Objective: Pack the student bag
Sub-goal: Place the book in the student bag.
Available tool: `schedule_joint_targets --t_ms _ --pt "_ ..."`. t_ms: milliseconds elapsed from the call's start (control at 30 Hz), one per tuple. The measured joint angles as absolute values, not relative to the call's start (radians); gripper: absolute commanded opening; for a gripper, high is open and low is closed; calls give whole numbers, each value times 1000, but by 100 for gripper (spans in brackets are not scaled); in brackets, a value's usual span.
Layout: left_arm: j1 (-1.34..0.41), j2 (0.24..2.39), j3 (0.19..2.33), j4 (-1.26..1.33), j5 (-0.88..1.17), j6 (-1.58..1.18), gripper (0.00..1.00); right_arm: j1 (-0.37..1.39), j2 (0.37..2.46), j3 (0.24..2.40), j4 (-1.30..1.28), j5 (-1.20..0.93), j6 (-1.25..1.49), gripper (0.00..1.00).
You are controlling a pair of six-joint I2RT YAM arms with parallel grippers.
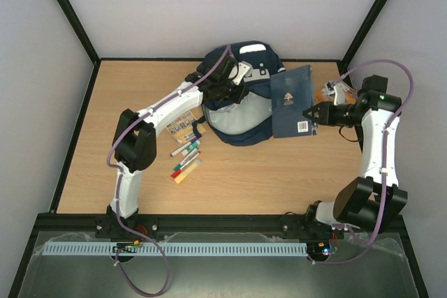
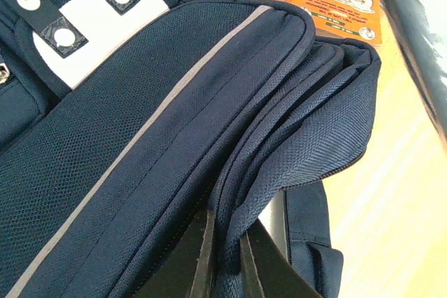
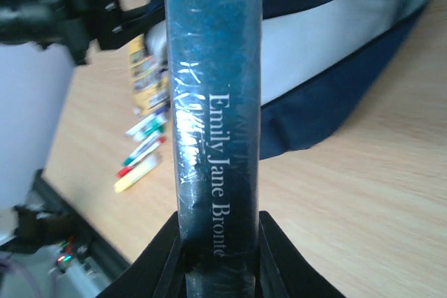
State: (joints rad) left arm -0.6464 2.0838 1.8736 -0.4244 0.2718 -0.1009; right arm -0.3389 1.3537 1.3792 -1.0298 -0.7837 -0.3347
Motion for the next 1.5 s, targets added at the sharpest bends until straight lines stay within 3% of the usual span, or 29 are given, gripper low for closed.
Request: schedule_joint_targets --t_ms 233,533,1033,1500 --pt "-640 2093 1879 -418 274 -105 2 -329 1322 1245 -1093 -987 -428 1" --pt "-638 2093 1879 -419 299 -80 2 -207 1324 1151 -1143 -1032 -505 1" --pt "-628 2093 1885 -447 287 -23 3 -96 1424 960 -949 -1159 -338 1" --pt "-588 2093 1964 -445 309 -6 2 -61 1402 909 -912 -1110 -126 1"
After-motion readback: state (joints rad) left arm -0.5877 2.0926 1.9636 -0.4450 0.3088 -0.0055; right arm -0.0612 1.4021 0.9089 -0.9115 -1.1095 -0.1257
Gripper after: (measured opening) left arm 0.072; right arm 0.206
